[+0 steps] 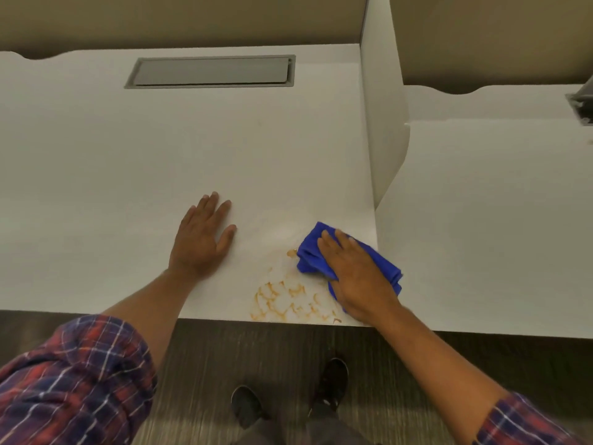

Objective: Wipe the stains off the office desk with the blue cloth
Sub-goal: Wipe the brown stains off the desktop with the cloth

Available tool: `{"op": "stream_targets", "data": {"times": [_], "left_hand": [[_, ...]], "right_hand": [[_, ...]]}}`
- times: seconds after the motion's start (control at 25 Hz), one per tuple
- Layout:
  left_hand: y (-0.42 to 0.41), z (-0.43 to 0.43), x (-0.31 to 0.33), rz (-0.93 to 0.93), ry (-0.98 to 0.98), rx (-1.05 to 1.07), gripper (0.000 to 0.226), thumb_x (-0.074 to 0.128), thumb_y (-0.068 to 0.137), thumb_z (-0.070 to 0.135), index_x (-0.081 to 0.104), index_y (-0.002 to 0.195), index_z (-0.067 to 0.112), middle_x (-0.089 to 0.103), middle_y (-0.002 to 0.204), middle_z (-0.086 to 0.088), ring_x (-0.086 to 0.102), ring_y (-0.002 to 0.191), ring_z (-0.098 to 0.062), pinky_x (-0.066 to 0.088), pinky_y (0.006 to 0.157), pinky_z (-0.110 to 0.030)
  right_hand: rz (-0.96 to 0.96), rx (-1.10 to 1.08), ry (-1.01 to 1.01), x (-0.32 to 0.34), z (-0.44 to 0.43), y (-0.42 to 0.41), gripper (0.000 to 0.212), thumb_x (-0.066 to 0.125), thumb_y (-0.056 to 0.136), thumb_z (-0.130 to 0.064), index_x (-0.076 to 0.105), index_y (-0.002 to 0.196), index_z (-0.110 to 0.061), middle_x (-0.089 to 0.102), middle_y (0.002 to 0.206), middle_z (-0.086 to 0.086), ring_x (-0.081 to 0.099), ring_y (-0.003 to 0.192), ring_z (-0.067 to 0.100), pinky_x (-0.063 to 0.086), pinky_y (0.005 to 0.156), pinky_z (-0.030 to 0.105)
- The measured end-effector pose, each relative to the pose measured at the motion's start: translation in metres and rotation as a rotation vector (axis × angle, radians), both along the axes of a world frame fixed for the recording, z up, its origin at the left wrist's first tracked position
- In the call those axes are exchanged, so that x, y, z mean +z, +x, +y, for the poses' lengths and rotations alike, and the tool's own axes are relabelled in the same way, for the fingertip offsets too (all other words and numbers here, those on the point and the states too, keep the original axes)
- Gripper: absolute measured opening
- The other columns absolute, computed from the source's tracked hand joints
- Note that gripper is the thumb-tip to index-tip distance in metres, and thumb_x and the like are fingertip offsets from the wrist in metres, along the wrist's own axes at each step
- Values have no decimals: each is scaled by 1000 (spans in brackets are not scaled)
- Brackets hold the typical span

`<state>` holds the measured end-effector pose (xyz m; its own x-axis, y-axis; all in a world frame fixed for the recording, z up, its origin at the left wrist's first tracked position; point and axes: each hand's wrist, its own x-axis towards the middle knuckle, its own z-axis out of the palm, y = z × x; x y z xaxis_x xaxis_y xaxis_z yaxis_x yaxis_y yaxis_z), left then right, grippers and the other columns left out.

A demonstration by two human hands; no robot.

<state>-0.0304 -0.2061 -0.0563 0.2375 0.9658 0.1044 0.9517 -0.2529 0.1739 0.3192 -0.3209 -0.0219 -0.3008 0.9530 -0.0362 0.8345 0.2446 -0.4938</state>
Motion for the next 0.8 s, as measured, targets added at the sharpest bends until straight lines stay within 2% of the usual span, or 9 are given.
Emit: {"op": "stream_targets", "data": {"times": [0.12, 0.2, 0.36, 0.6, 0.8], "left_hand": [[0, -1, 0, -6, 6, 7, 61, 33, 107, 55, 33, 162, 29, 26, 173, -1, 18, 161, -19, 2, 129, -28], [0, -1, -1, -6, 10, 3, 60, 34, 107, 55, 33, 162, 30, 26, 173, -1, 18, 161, -18, 3, 129, -28], [-1, 0, -1, -12, -6, -2, 61, 33, 107, 56, 32, 162, 29, 26, 173, -1, 18, 162, -19, 9, 130, -34], [-1, -1, 3, -11, -54, -4, 63, 30, 107, 57, 31, 163, 28, 23, 174, -3, 16, 162, -20, 10, 131, -38], [2, -2, 9, -16, -76, -16, 64, 29, 107, 55, 32, 163, 25, 23, 174, -6, 16, 162, -24, 13, 131, -43]], "right_hand": [[-20, -27, 17, -2, 27, 2, 73, 46, 98, -2, 15, 162, -14, 12, 171, -1, 7, 158, 18, -11, 121, 21], [-32, -86, 8, 1, 70, 5, 70, 44, 96, 1, 21, 161, -10, 19, 170, 4, 13, 157, 25, 0, 127, 29], [-44, -125, -20, 1, 125, 11, 64, 46, 97, -4, 27, 158, -9, 29, 166, 9, 24, 153, 32, 18, 125, 41], [-68, -125, 31, -7, 85, 8, 59, 49, 104, -25, 30, 159, -15, 29, 167, 2, 24, 155, 23, 21, 125, 39], [-67, -195, 8, -6, 30, -2, 65, 53, 104, -26, 24, 161, -19, 25, 168, -1, 20, 156, 21, 20, 125, 39]]}}
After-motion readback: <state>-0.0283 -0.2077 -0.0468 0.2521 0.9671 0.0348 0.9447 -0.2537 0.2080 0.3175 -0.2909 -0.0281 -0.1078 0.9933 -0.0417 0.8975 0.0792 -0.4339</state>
